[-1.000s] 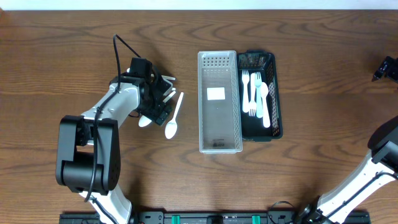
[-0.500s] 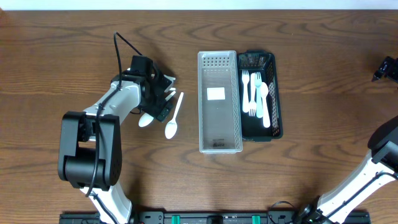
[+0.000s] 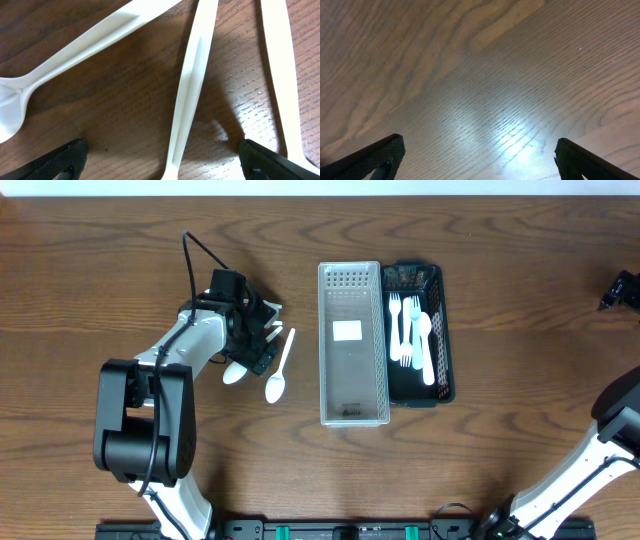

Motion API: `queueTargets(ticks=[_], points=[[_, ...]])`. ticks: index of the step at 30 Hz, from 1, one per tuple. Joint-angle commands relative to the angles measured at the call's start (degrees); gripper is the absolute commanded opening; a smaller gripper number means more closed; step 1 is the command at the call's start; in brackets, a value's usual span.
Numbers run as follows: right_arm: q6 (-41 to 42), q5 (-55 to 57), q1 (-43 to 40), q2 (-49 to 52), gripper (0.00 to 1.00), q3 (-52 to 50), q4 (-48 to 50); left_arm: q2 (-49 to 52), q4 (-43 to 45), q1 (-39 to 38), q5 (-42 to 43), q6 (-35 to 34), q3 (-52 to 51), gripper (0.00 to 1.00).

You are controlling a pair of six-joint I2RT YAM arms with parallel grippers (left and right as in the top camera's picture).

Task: Pack container
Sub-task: 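Lower left gripper and grasp the diagonal white spoon, then lift the spoon, carry it right and drop into grey basket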

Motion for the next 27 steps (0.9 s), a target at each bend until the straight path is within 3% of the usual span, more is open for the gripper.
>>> queueTargets(ticks=[1, 10, 12, 15, 20, 27], points=[[0.8, 0.2, 0.3, -1.4, 0.99, -0.1, 0.0, 1.5, -1.2, -0.2, 0.6, -1.3, 0.3, 0.98], [0.8, 0.2, 0.3, -1.4, 0.99, -0.1, 0.0, 1.5, -2.6, -0.2, 0.6, -1.3, 0.3, 0.98], [0.8, 0.2, 0.3, -1.4, 0.99, -0.1, 0.0, 1.5, -2.5, -0.2, 0.6, -1.3, 0.3, 0.77], [0.8, 0.2, 0.3, -1.4, 0.99, -0.1, 0.0, 1.5, -2.5, -0.2, 0.6, -1.3, 0.3, 0.65], [0.8, 0.2, 0.3, -1.4, 0.99, -0.1, 0.0, 1.5, -2.5, -0.2, 0.6, -1.3, 0.3, 0.35], [0.8, 0.2, 0.3, -1.4, 0.99, -0.1, 0.0, 1.5, -2.5, -0.2, 0.6, -1.3, 0.3, 0.23]])
